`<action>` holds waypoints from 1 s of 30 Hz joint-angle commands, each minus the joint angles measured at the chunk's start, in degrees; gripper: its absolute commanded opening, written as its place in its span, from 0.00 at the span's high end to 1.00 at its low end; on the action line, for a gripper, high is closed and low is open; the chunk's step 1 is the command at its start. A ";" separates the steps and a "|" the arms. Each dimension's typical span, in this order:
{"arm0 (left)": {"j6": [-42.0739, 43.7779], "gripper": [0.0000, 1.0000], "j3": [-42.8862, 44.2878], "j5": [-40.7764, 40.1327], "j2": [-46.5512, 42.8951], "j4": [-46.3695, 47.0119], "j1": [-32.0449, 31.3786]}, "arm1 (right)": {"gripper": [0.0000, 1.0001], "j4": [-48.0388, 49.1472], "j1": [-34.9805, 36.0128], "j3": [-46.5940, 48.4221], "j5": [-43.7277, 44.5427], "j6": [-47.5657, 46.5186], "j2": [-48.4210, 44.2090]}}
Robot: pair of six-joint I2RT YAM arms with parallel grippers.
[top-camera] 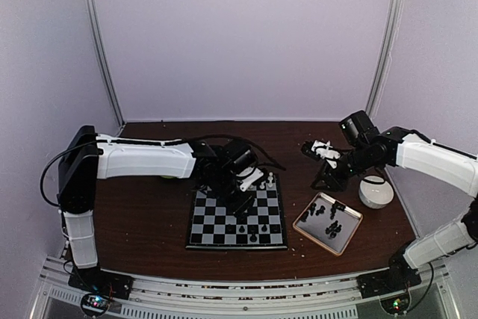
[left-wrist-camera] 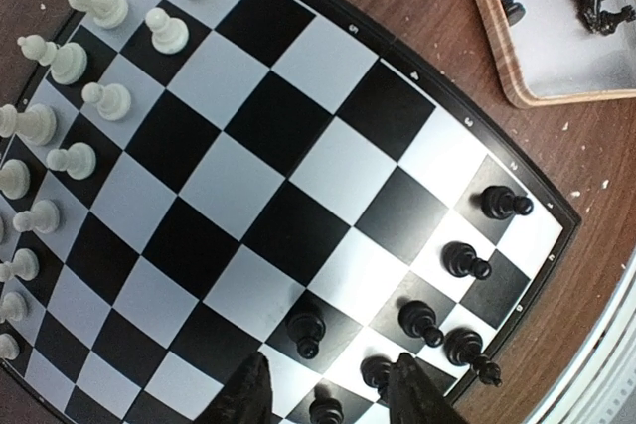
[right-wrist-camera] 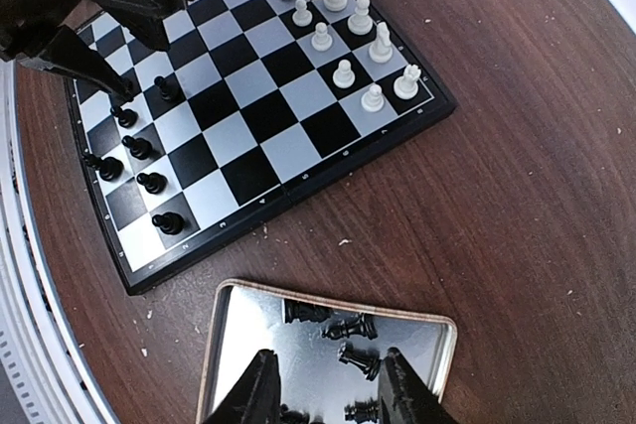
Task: Set up the chess pieces on the board
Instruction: Pick up the pawn from the chessboard.
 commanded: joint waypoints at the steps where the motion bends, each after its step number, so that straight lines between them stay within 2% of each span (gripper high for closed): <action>1: 0.36 0.60 3.15 -2.65 2.30 -2.22 -0.92 | 0.65 0.03 -0.23 1.81 -2.71 -1.23 1.50; 6: -0.62 0.67 4.04 -5.19 4.33 -3.51 -0.92 | 0.65 0.10 -0.24 1.68 -1.66 -1.12 2.31; 18: -0.65 0.82 4.32 -5.50 5.81 -3.27 -0.92 | 0.65 -0.33 -0.25 2.03 -0.48 -0.85 3.50; 30: -0.35 0.88 4.38 -5.02 6.50 -2.63 -0.92 | 0.65 -0.59 -0.19 2.16 -0.48 -0.91 4.11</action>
